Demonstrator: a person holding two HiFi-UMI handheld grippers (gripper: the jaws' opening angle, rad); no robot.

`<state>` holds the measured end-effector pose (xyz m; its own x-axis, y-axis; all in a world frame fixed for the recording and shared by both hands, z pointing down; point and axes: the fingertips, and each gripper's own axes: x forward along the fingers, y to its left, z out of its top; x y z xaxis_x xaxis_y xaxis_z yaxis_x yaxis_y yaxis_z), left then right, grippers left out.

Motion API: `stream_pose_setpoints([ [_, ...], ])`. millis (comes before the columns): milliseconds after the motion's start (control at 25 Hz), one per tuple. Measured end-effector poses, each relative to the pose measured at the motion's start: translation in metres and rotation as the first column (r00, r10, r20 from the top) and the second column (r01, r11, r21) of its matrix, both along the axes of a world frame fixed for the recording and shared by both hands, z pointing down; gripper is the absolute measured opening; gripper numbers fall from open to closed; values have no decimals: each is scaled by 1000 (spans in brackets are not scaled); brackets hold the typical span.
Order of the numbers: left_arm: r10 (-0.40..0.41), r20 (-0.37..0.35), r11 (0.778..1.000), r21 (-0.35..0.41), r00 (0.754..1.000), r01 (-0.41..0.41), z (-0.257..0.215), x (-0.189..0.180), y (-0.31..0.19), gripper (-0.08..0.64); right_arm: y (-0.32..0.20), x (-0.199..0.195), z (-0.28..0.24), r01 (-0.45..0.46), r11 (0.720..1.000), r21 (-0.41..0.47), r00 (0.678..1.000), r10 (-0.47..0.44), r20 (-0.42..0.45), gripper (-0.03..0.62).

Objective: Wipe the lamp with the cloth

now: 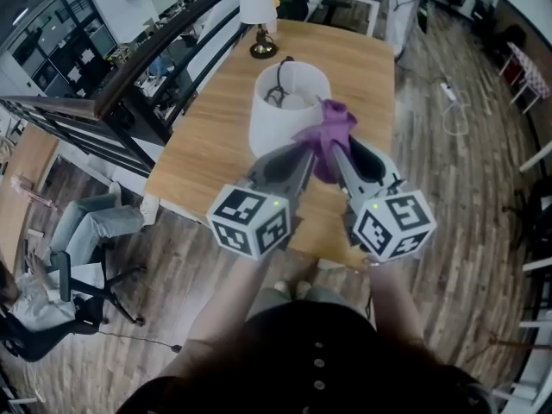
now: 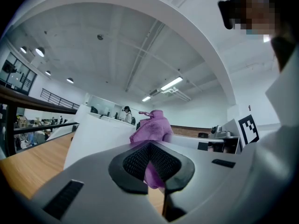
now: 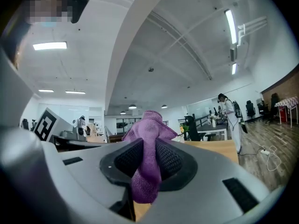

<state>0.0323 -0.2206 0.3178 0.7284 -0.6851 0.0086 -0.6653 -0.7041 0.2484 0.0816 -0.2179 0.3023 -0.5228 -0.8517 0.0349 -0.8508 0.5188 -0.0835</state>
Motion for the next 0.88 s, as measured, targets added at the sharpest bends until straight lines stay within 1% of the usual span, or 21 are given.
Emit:
stream_pose_setpoints([
  [160,-23,6,999,29,1000,23,-6,-12,4,9,6,-15,-8,44,999,23,999,-44,-26,86],
  [400,-47,10,998,33,999,47,-5,-26,7,9,14,-32,-3,88,996,20,995,-87,-48,86],
  [600,-55,17,998,6,998,54,11,-34,10,10,19,-45,8,139,990,15,989,-139,-45,86],
  [880,-79,16,996,-29,997,79,24,-42,14,9,20,-50,16,161,987,-5,985,-161,-58,86],
])
